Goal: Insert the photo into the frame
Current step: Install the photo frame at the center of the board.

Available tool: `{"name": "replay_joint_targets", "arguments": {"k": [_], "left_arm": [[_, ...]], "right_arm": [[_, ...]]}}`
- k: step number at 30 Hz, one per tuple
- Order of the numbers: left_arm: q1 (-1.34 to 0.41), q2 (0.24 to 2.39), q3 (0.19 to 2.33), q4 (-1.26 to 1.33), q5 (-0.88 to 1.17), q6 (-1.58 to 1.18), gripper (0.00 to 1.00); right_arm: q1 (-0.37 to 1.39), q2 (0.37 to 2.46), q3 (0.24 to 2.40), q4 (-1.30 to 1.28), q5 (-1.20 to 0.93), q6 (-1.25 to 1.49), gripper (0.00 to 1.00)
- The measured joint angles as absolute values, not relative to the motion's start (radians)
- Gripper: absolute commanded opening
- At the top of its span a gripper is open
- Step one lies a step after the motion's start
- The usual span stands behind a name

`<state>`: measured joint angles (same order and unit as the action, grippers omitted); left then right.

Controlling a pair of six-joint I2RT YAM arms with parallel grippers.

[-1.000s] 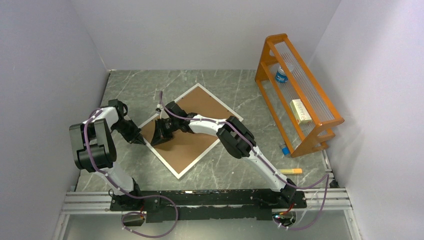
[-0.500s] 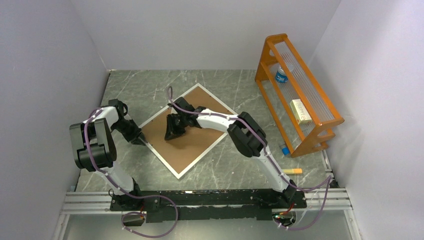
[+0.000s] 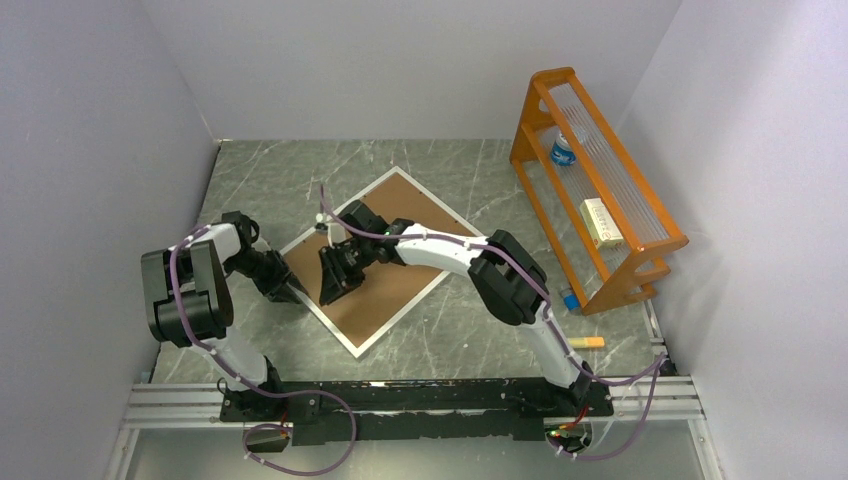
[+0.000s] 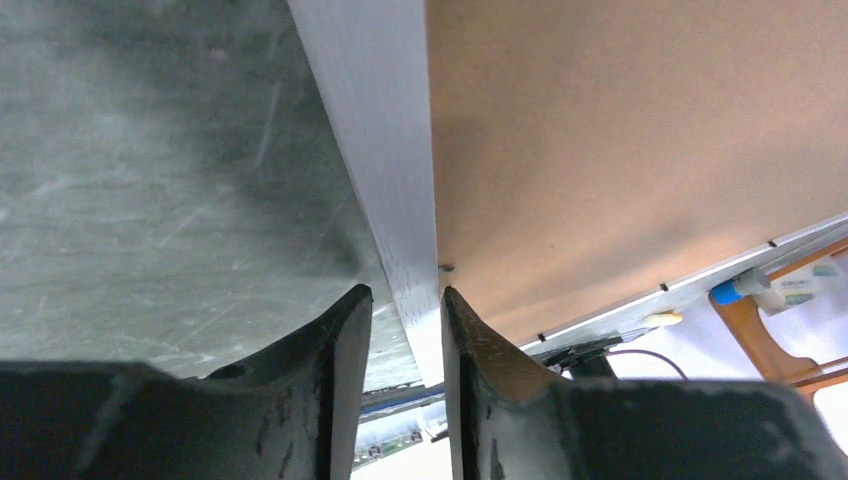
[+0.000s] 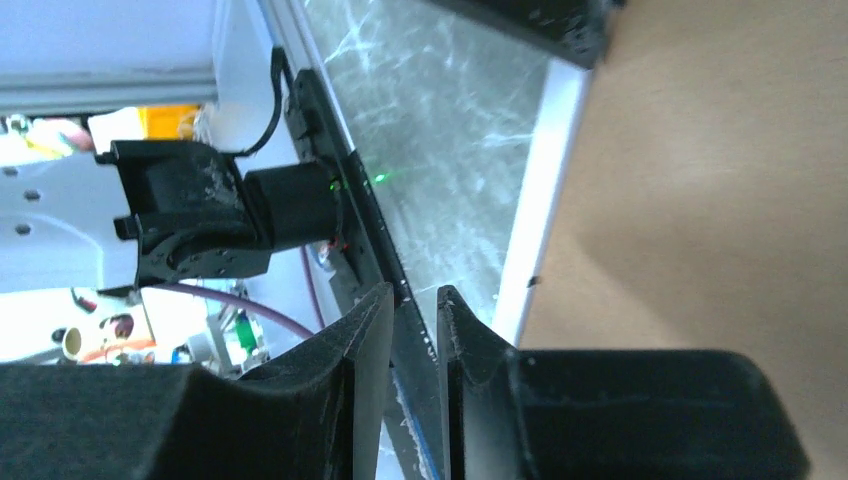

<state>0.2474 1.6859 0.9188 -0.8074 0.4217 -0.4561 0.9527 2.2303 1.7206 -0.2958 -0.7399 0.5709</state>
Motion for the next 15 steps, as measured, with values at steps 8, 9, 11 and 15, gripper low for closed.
{"name": "replay_joint_targets", "arguments": {"k": [8,9,11,15], "left_arm": [[0.243,1.725,0.926,-0.806,0.443,-0.465,0.20],[0.243,1.728,0.929,-0.809,0.444,-0.465,0.20],[0.243,1.732,0.932,-0.813,0.445,-0.465,0.20],[0.242,1.733,0.934,-0.815,0.444,-0.465,0.20]], "right_arm": [[0.980,2.286,1.721,-0.336,-0.778,0.580,0.24],[0.978,2.297,1.722,-0.345,-0.778,0.581,0.23],[0.976,2.323,1.726,-0.366,-0.776,0.582,0.23],[0.971,2.360,1.740,-0.392,-0.789,0.596,0.21]]}}
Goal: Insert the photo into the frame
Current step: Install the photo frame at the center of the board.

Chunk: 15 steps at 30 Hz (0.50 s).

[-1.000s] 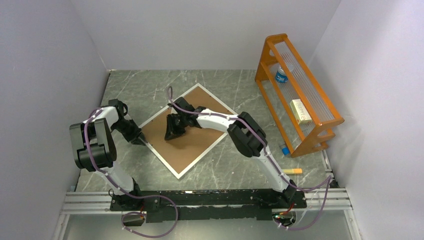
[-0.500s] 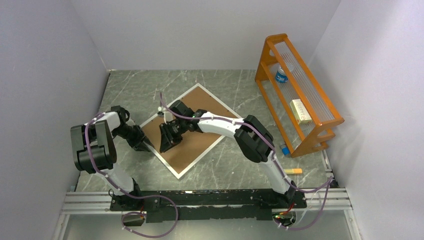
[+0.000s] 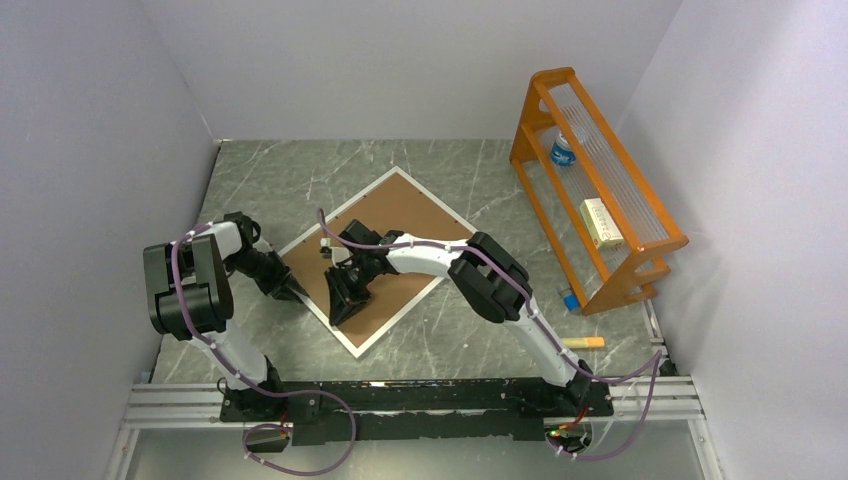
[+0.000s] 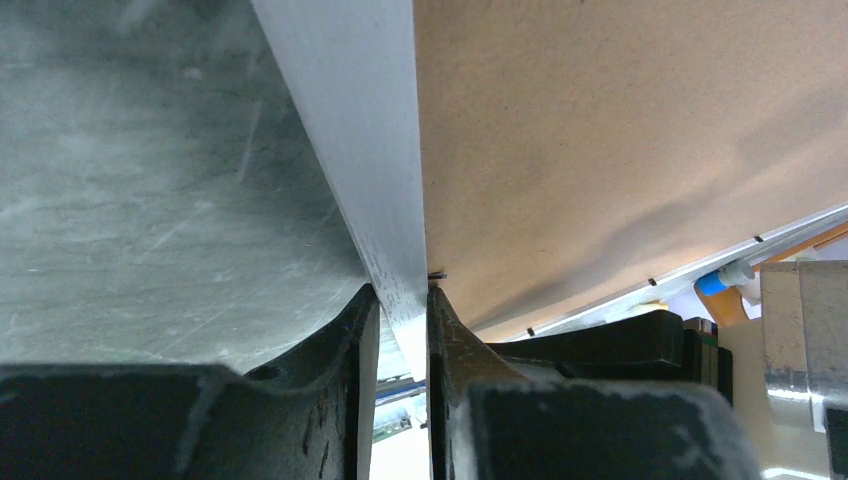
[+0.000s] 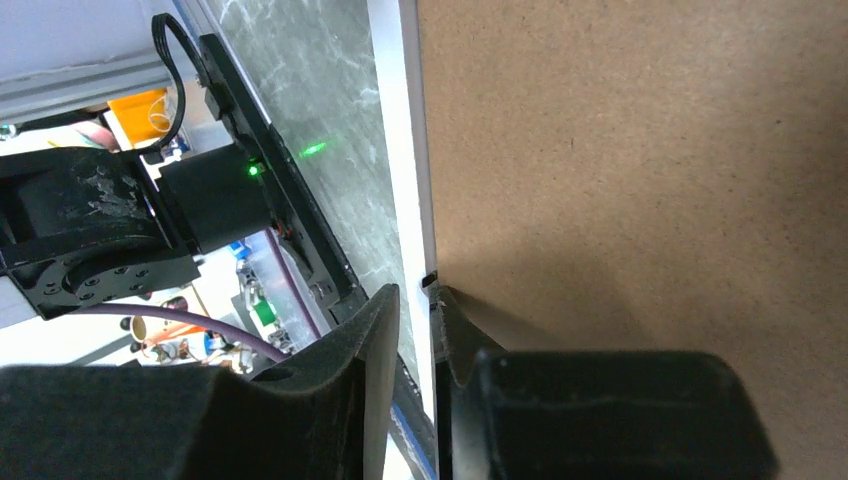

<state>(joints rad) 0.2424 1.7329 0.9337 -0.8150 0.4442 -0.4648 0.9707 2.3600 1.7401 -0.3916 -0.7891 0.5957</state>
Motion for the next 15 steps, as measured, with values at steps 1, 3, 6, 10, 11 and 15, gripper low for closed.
{"name": "replay_joint_targets", "arguments": {"k": [1,3,6,10,11,15], "left_arm": [[0.242,1.733,0.934,-0.815,0.444,-0.465,0.20],[0.242,1.733,0.934,-0.815,0.444,-0.465,0.20],[0.241,1.733,0.934,-0.815,0.444,-0.465,0.20],[0.241,1.735,0.936,-0.817,0.444,-0.465,0.20],[0.241,1.738,0.938,-0.819,0.444,-0.464,0.21],[0.241,1.745,0.944,-0.826,0.444,-0.465,0.21]], "right_arm": [[0.971,2.360,1.742,-0.395,-0.787,0.595,0.21],[0.971,2.360,1.744,-0.397,-0.785,0.595,0.19],[0.971,2.361,1.744,-0.397,-0.784,0.595,0.16],[0.971,2.360,1.740,-0.390,-0.775,0.595,0.12],[0.971,2.358,1.737,-0.384,-0.775,0.595,0.12],[0.971,2.328,1.694,-0.335,-0.789,0.598,0.08]]}}
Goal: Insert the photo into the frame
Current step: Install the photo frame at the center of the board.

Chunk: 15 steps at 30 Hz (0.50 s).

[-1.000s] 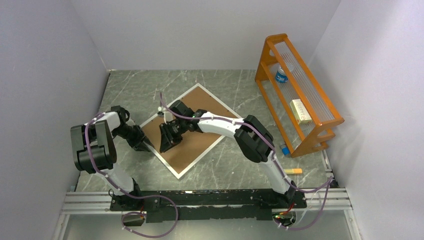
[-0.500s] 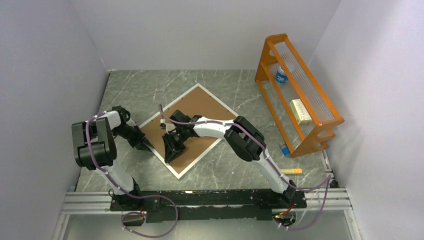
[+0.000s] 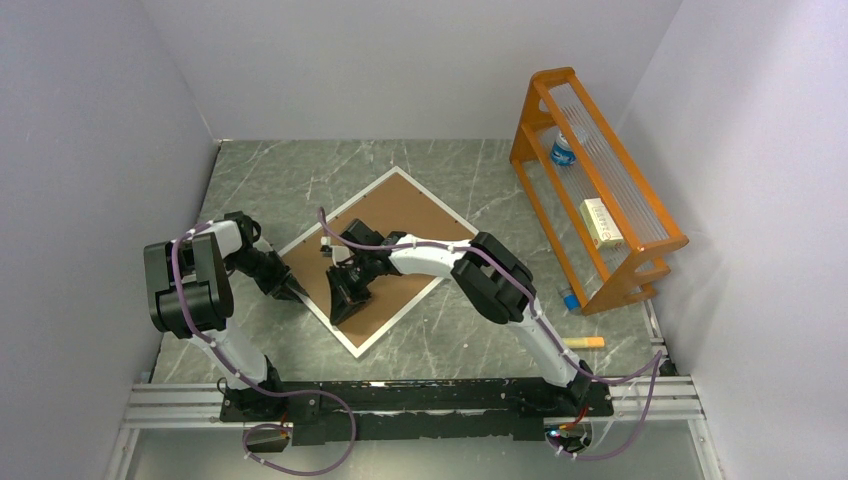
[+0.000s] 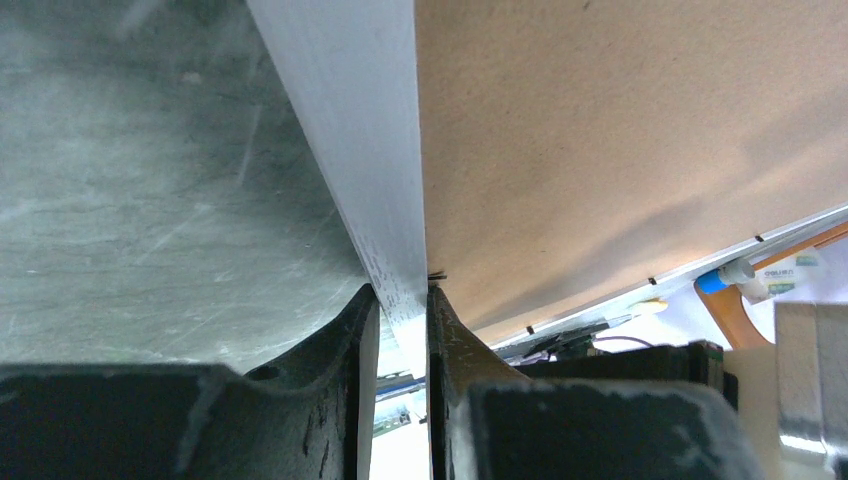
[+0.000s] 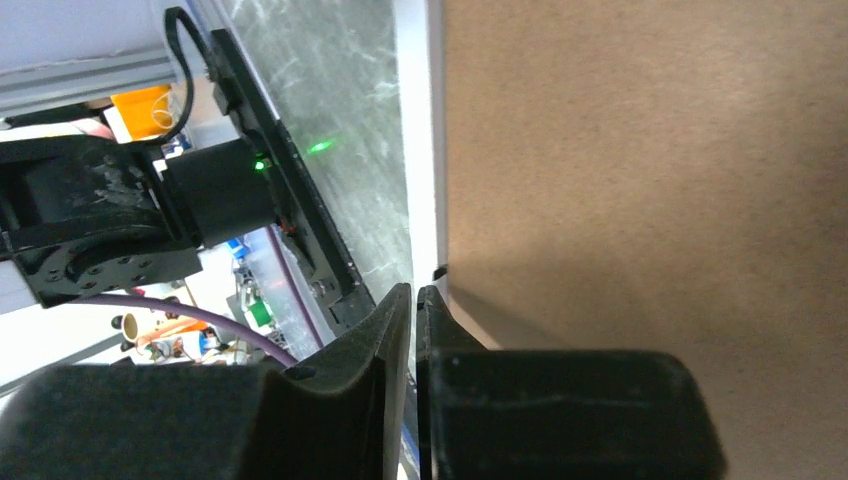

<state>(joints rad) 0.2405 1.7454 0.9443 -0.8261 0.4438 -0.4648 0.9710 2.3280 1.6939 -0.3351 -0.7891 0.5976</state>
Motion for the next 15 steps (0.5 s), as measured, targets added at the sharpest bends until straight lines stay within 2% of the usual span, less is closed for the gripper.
{"name": "replay_joint_targets", "arguments": {"k": [3,15], "left_arm": [[0.241,1.746,0.945,-0.827,0.444,-0.464,0.21],[0.238,1.748,0.948,-0.830,0.442,-0.464,0.22]], "right_arm": [[0.971,2.320,1.694,-0.314,-0.803,0.599,0.04],[0.976,2.328,1.705,-0.306,-0.820,0.603,0.04]]}}
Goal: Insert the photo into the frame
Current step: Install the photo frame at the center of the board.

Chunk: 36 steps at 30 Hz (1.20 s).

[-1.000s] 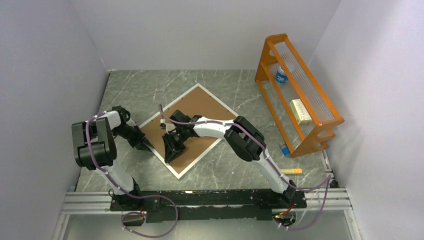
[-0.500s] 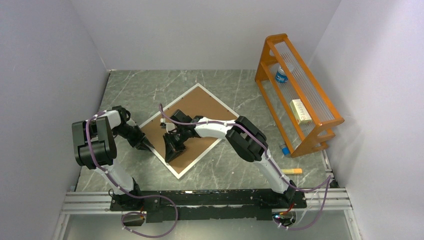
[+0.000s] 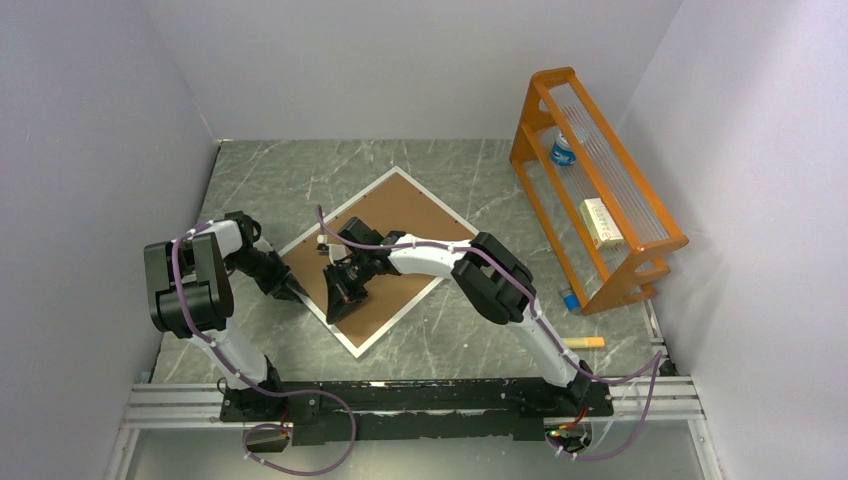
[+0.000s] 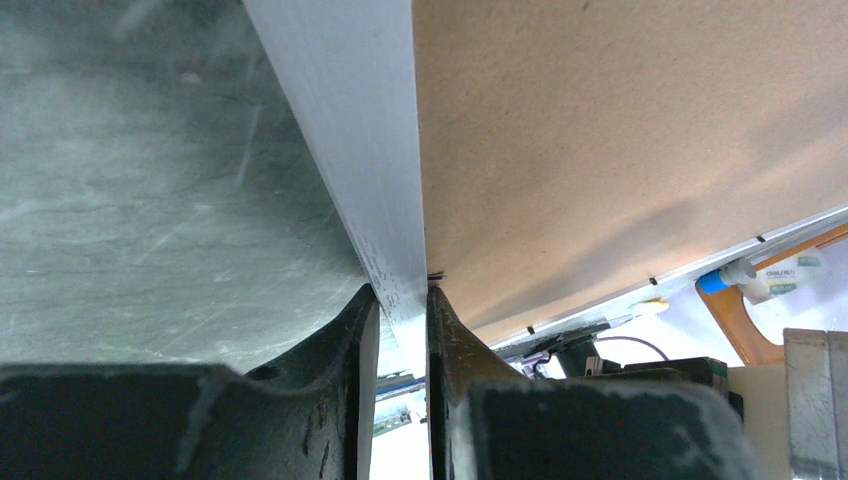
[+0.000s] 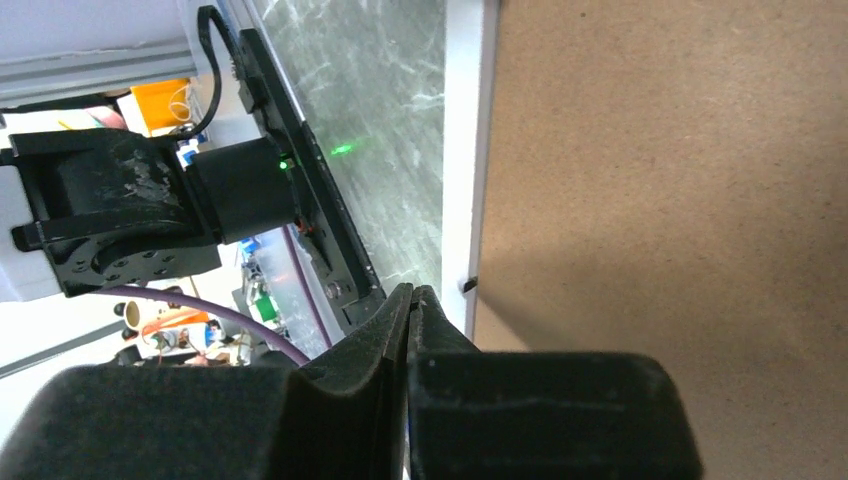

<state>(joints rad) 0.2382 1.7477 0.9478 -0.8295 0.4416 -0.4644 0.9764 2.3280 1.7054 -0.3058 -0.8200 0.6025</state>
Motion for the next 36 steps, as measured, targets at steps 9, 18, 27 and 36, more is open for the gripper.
{"name": "replay_joint_targets", "arguments": {"k": [9,18,27,36], "left_arm": [[0.238,1.752,0.951,-0.834,0.442,-0.464,0.22],[0.237,1.754,0.954,-0.837,0.439,-0.464,0.21],[0.237,1.758,0.958,-0.841,0.438,-0.464,0.20],[0.236,1.759,0.960,-0.843,0.436,-0.465,0.20]], "right_arm": [[0.978,2.368,1.723,-0.328,-0.815,0.603,0.05],[0.965,2.371,1.712,-0.312,-0.824,0.613,0.04],[0.957,2.377,1.712,-0.318,-0.822,0.643,0.03],[0.944,2.379,1.747,-0.385,-0.739,0.647,0.05]]}}
